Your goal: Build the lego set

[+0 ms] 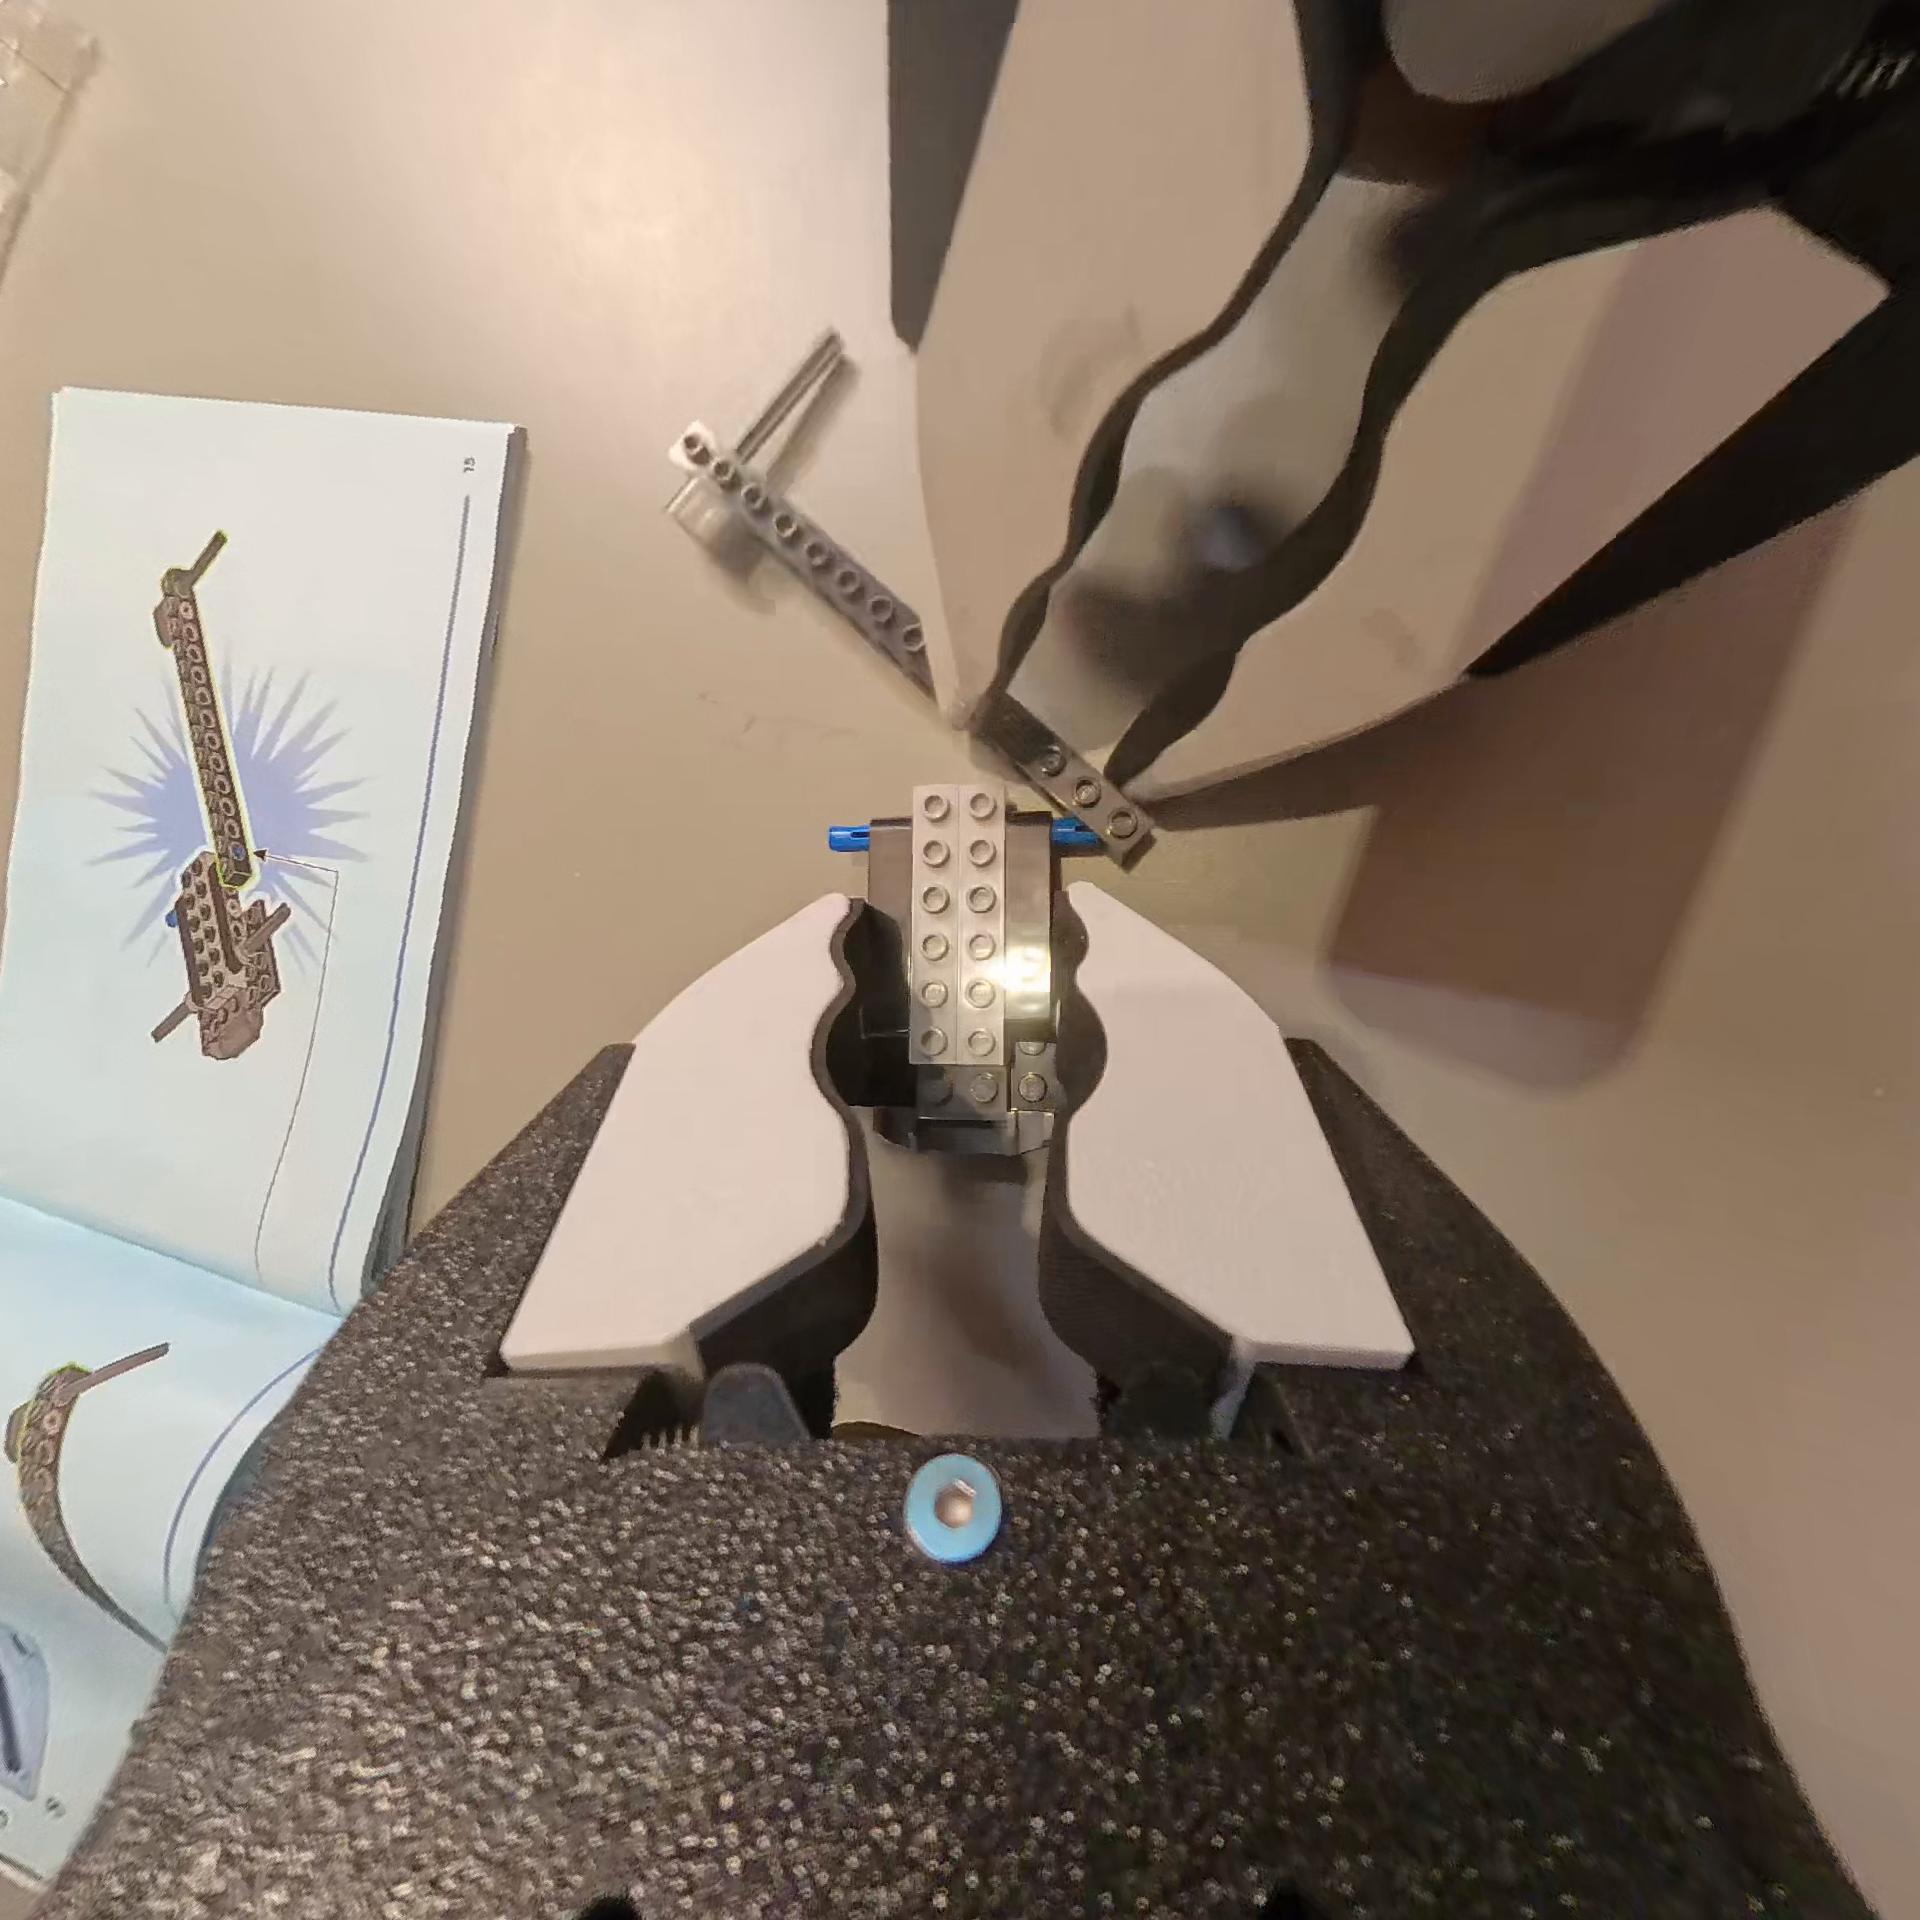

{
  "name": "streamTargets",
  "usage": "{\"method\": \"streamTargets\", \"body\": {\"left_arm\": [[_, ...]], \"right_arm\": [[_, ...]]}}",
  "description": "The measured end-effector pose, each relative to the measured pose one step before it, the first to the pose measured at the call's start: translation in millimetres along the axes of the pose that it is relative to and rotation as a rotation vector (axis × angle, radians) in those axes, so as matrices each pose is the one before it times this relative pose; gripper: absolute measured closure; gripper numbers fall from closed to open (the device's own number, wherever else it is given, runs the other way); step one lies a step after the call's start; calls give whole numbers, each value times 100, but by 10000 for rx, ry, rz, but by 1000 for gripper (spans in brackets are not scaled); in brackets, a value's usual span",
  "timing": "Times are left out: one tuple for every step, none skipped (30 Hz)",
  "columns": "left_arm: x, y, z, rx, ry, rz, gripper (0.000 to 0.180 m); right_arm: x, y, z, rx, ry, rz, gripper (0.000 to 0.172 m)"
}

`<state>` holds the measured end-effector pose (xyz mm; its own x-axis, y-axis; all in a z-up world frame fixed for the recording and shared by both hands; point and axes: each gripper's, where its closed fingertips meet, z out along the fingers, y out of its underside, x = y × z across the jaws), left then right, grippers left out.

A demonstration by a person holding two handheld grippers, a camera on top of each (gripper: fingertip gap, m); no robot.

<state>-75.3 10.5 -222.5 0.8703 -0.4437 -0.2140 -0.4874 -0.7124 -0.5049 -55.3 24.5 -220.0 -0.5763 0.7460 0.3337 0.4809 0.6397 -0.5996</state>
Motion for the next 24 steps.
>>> {"method": "streamTargets", "body": {"left_arm": [[-1, -21, 45, 49, 48, -184, 147], [-18, 4, 32, 26, 37, -200, 147], [-25, -1, 16, 11, 13, -123, 147], [-30, -9, 16, 4, -32, -85, 147], [-53, -33, 30, -11, -68, -101, 147], [-62, -29, 31, -16, -77, -123, 147], [-48, -33, 14, -7, -88, -46, 147], [-38, -30, 14, -7, -96, -10, 147], [-14, -20, 0, 5, -86, 8, 147], [-4, -32, 1, 14, -60, -4, 147], [6, -12, 13, -2, -42, -48, 147], [-6, -7, -20, 0, -47, 57, 147], [10, -12, -21, 9, -35, 139, 147], [2, -3, -24, 8, -3, 60, 147], [-2, -1, 10, 8, 15, -27, 147], [1, -4, -1, 23, 4, 9, 147], [-19, 3, 3, 22, -16, -44, 147], [-47, 5, 10, 45, -56, -71, 147], [-23, 21, 2, 50, -35, -83, 148], [3, 43, -11, 41, -7, -78, 148], [1, 36, -19, 42, -2, -70, 148], [6, 44, -11, 43, 5, -75, 148], [-3, 30, 1, 32, 14, -125, 148], [-18, 41, -2, 24, -13, -108, 148]], "right_arm": [[-17, -2, 11, 31, -24, 44, 150], [-4, -3, -4, 22, 22, 8, 150], [8, -1, -1, 15, 64, -51, 151], [34, 2, -12, -1, 83, -51, 151], [58, 21, -9, -22, 94, -30, 151], [66, 21, -9, -25, 81, -23, 152], [18, 13, -7, -10, 49, -12, 152], [-27, -7, -15, 8, 23, -7, 152], [-57, -30, -2, 26, 0, -7, 153], [-69, -33, -3, 30, -20, 8, 153], [-48, -30, 0, 17, -19, 19, 153], [-26, -13, -3, 5, -15, 14, 153], [-10, -18, -5, 6, -22, 1, 153], [-17, -17, 11, 11, -32, 8, 153], [-1, 2, -4, 7, -32, 20, 153], [-1, 1, 9, 3, -24, 27, 153], [32, 3, 18, -1, -3, 47, 153], [43, 12, 17, -4, 23, 56, 153], [38, -5, 20, 7, 18, 34, 154], [-13, -10, 20, 16, 7, 2, 155], [-10, -21, 11, 13, 23, -29, 155], [13, -34, 23, 5, 44, -30, 156], [28, -41, 31, 0, 52, 2, 156], [41, -16, 33, 0, 57, 20, 156]]}}
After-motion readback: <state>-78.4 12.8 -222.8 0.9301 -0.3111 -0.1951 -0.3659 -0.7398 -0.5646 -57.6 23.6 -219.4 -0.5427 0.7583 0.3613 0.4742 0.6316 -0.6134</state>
